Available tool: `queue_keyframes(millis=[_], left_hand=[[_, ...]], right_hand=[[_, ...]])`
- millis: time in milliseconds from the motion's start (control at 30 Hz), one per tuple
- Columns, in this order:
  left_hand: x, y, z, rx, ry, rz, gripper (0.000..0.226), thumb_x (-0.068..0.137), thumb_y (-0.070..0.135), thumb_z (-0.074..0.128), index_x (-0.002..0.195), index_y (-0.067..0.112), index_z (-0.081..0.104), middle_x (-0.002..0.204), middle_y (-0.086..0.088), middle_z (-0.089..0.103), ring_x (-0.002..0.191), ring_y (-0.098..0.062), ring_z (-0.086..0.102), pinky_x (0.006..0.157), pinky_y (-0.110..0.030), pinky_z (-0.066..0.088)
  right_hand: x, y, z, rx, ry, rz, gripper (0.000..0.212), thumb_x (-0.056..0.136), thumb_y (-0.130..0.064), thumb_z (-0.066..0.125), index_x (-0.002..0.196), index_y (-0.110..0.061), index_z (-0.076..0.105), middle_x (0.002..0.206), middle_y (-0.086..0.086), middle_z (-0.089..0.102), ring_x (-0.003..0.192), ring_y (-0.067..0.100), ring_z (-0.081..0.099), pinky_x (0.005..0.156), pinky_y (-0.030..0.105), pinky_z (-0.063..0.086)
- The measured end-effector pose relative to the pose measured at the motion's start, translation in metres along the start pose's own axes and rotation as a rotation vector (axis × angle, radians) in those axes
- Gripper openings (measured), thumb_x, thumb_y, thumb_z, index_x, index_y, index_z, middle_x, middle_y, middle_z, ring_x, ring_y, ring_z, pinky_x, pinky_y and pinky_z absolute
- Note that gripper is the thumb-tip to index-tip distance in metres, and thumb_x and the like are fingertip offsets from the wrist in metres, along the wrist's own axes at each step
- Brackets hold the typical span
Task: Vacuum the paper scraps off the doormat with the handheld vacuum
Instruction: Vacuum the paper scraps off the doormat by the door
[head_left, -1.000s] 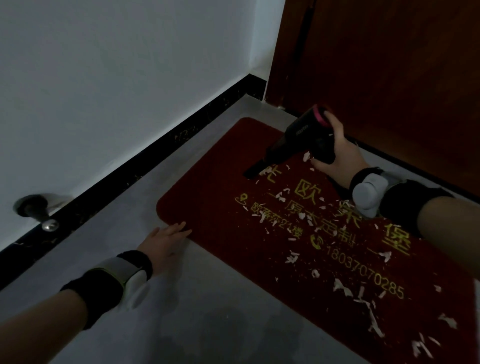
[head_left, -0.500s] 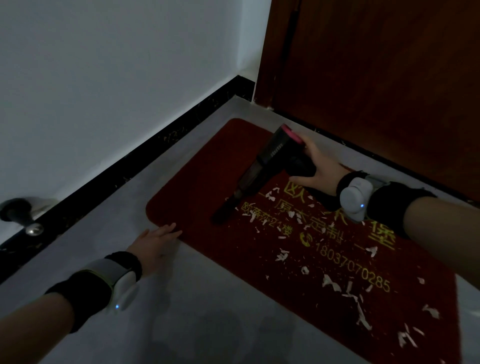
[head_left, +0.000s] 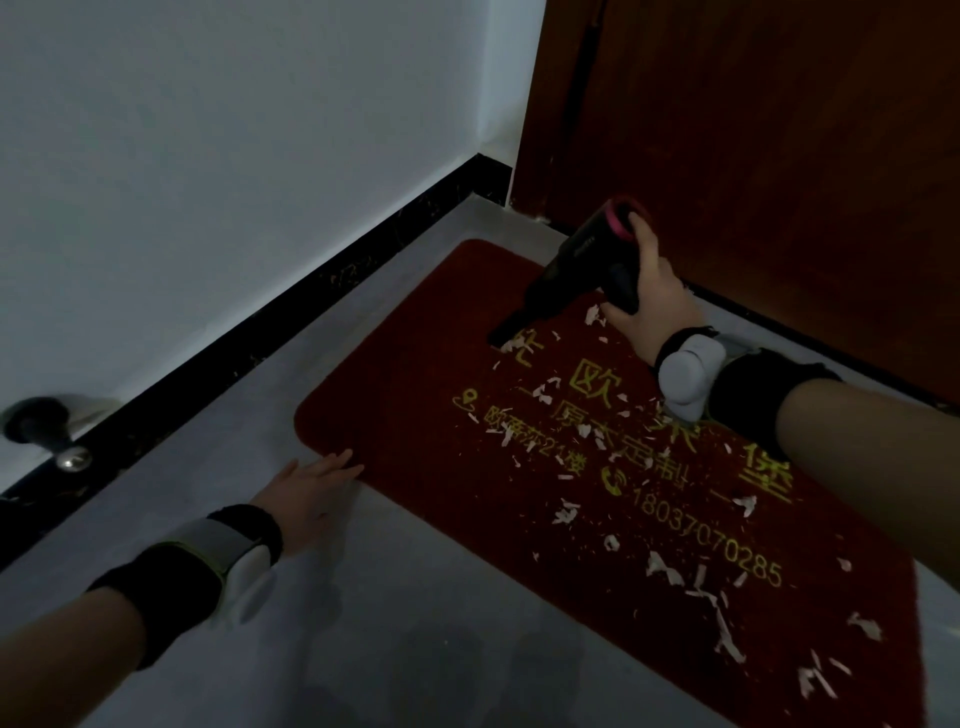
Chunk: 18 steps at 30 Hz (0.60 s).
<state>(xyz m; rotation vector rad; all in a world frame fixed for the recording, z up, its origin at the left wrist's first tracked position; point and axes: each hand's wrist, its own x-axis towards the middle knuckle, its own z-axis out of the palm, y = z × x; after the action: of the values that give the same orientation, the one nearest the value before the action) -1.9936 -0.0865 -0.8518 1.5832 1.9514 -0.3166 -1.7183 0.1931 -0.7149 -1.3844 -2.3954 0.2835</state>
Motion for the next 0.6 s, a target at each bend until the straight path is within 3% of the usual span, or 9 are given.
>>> queue_keyframes(millis=[100,267,367,533,600], left_hand=[[-0.002,0.002,0.000,0.001,0.004,-0.003,0.067,0.098,0.022,0.041,0.150,0.029,-0.001,0.158,0.005,-0.009,0.146,-0.013,0.000,0.118,-0.037,0.001],[-0.006,0.005,-0.003,0.022,-0.004,0.005,0.069,0.098,0.019,0.040,0.150,0.027,-0.005,0.158,0.005,-0.012,0.147,-0.014,-0.002,0.118,-0.037,0.002],[-0.007,0.004,-0.001,0.019,0.000,0.008,0.071,0.097,0.019,0.040,0.150,0.027,-0.007,0.157,0.005,-0.013,0.146,-0.014,-0.002,0.118,-0.037,0.002],[-0.007,0.005,-0.001,0.018,0.006,0.004,0.069,0.098,0.020,0.040,0.150,0.025,-0.006,0.158,0.004,-0.012,0.146,-0.014,-0.001,0.118,-0.035,0.002],[-0.007,0.006,-0.001,0.020,0.001,0.001,0.070,0.098,0.021,0.041,0.150,0.026,-0.007,0.158,0.004,-0.012,0.146,-0.013,-0.002,0.118,-0.034,0.001]], right_hand=[[0.000,0.005,-0.005,-0.081,0.002,-0.044,0.092,0.088,-0.019,0.063,0.150,-0.035,-0.003,0.126,0.017,0.047,0.089,0.038,0.061,0.071,0.045,0.053],[-0.007,0.016,-0.005,-0.002,-0.055,-0.162,0.096,0.086,-0.018,0.064,0.148,-0.041,-0.006,0.132,0.018,0.045,0.086,0.035,0.062,0.072,0.046,0.055],[-0.010,0.018,-0.008,0.088,-0.079,-0.204,0.096,0.087,-0.015,0.064,0.147,-0.042,-0.007,0.136,0.016,0.045,0.091,0.029,0.061,0.076,0.036,0.052],[-0.014,0.022,-0.014,0.222,-0.175,-0.172,0.097,0.085,-0.008,0.067,0.150,-0.029,-0.001,0.117,-0.005,0.047,0.094,0.010,0.053,0.073,0.013,0.040],[-0.018,0.022,-0.014,0.267,-0.231,-0.165,0.097,0.084,-0.008,0.069,0.150,-0.030,0.001,0.119,-0.007,0.046,0.099,0.008,0.052,0.078,0.014,0.040]])
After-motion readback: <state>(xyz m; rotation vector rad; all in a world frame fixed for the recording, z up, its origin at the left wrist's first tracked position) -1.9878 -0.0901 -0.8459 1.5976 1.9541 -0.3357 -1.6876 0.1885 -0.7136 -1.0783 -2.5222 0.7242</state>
